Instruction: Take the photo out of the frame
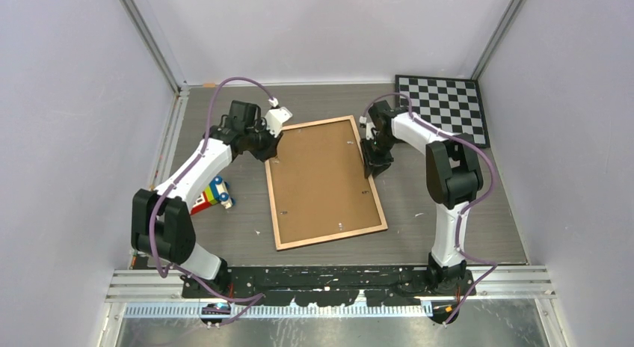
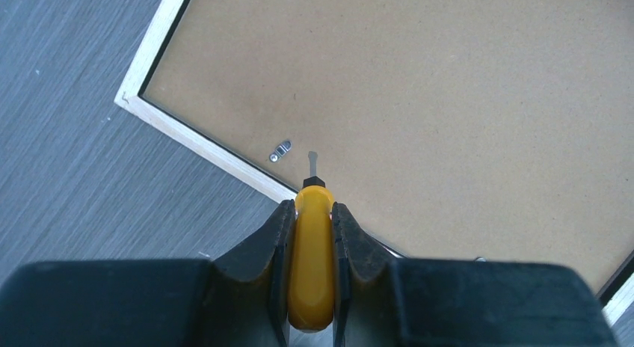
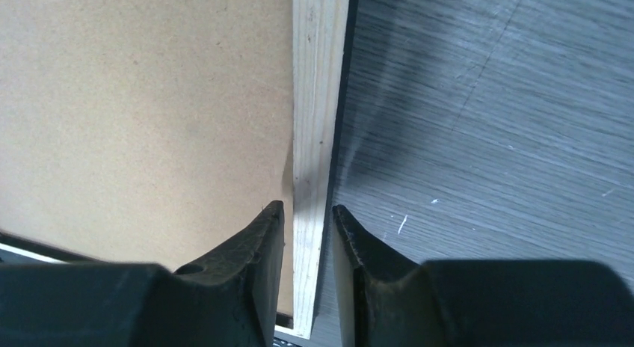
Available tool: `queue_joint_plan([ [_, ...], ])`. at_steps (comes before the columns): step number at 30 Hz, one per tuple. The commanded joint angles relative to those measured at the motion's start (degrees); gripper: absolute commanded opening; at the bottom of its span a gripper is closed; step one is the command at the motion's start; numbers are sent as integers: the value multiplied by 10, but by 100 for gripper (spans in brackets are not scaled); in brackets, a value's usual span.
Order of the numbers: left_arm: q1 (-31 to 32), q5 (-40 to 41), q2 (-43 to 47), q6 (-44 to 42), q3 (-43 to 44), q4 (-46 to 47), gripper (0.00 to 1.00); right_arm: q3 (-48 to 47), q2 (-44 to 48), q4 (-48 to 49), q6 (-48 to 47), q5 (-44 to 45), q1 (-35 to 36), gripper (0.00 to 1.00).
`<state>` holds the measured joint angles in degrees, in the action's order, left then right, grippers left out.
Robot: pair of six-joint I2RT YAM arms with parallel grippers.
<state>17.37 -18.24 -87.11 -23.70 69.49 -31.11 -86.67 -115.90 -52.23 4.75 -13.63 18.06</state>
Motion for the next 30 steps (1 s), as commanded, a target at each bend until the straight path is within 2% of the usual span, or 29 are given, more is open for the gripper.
queue_joint_plan([
  [1, -10, -6, 30, 27, -6, 5, 0, 0, -16, 8, -3, 19, 6, 31],
  [5, -17, -5, 40, 32, -12, 2, 0, -6, -30, -5, -42, 44, 7, 20],
  [11, -25, 1, 54, 27, -25, -4, 0, -51, -52, -20, -185, 120, -6, 6],
  [20, -36, 2, 74, 19, -31, -13, 0, -122, -70, -51, -414, 100, -52, 3],
  [25, -44, -1, 85, 31, -34, -15, 0, -136, -72, -49, -523, 55, -50, 2],
  [30, -58, -21, 84, 60, -30, -17, 0, -205, -115, -86, -606, 20, -21, 2],
])
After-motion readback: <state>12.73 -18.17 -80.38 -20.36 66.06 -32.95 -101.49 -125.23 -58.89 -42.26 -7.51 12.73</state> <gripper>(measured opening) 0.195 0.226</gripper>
